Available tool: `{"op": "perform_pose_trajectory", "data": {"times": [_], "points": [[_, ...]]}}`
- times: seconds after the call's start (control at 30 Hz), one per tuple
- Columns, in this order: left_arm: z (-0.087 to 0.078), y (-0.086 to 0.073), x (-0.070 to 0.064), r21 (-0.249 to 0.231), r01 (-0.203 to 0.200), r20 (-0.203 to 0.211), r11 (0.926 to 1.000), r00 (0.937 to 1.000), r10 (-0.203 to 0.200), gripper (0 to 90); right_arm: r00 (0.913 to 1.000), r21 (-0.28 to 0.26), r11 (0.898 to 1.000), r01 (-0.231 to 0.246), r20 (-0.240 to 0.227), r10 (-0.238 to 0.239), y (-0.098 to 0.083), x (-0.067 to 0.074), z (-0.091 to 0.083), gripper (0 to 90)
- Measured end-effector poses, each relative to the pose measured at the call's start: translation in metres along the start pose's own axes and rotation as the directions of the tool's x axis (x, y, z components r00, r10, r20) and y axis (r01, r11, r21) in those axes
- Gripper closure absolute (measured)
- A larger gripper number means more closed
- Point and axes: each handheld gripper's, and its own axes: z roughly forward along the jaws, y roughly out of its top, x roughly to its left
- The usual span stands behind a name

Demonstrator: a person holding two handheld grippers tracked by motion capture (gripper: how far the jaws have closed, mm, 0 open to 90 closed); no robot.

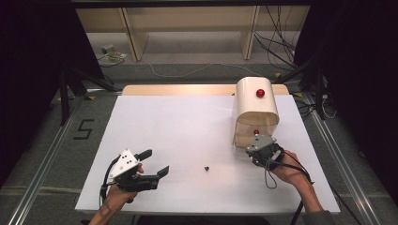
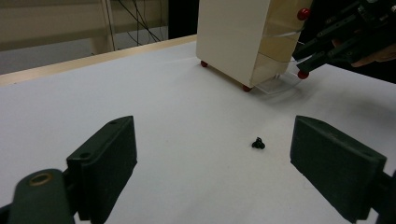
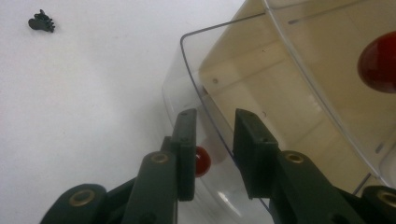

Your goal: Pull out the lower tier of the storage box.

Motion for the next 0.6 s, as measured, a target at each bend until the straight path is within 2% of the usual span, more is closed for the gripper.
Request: {"op": "perform_pose_trajectory", "data": {"times": [0.6], "points": [[-0.0002, 0.0001, 0.0002, -0.002, -0.001, 0.002, 1.0000, 1.0000, 0.001, 14.4, 0.9999, -0.002, 1.000, 0.011, 0.003, -0.011, -0.0015, 0.0019, -0.0030, 72.2]]}}
